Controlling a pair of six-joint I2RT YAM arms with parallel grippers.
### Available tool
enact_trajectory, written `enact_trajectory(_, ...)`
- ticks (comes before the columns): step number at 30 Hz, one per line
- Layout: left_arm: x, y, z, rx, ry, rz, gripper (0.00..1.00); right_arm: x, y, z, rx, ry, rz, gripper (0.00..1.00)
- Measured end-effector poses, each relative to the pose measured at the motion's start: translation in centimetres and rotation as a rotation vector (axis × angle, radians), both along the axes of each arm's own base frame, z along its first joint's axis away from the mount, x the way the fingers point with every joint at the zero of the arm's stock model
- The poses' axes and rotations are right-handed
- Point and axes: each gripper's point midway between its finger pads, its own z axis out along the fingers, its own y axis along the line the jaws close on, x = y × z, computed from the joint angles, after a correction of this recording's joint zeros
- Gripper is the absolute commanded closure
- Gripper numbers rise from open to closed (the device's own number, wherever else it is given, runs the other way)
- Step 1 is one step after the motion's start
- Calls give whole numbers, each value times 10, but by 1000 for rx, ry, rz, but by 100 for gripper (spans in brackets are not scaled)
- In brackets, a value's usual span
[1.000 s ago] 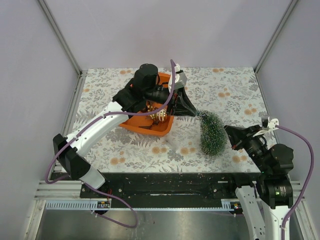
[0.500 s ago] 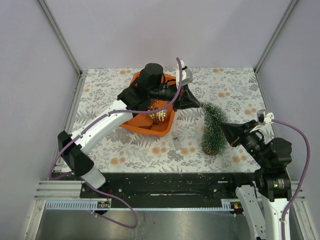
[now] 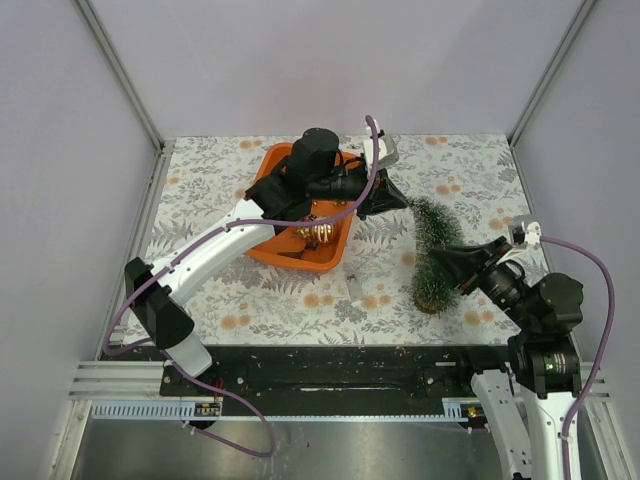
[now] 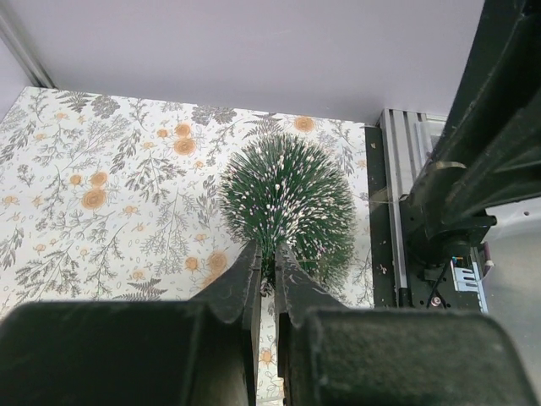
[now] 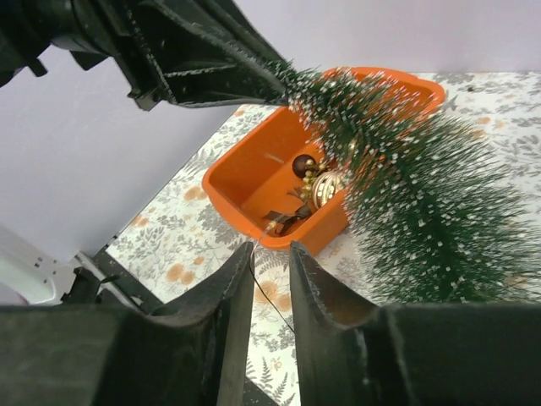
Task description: Decorate the small christmas tree
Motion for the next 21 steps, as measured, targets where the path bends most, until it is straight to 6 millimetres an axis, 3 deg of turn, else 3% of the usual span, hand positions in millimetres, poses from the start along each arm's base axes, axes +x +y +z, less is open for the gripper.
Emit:
enact_trajectory(6,3,-1,0,4,0,12,100,-2,7,-11,23,42,49,57)
enact_trajectory(14,-3,-2,2,13,7,2,100,11,13,-34,60,142,73,46)
enact_trajectory(18,-5,-2,2,17,11,1,98,13,15,-32,70,156,89,45)
enact_trajectory(21,-4,-1,2,22,14,7,97,7,17,-13,73,143,109,45)
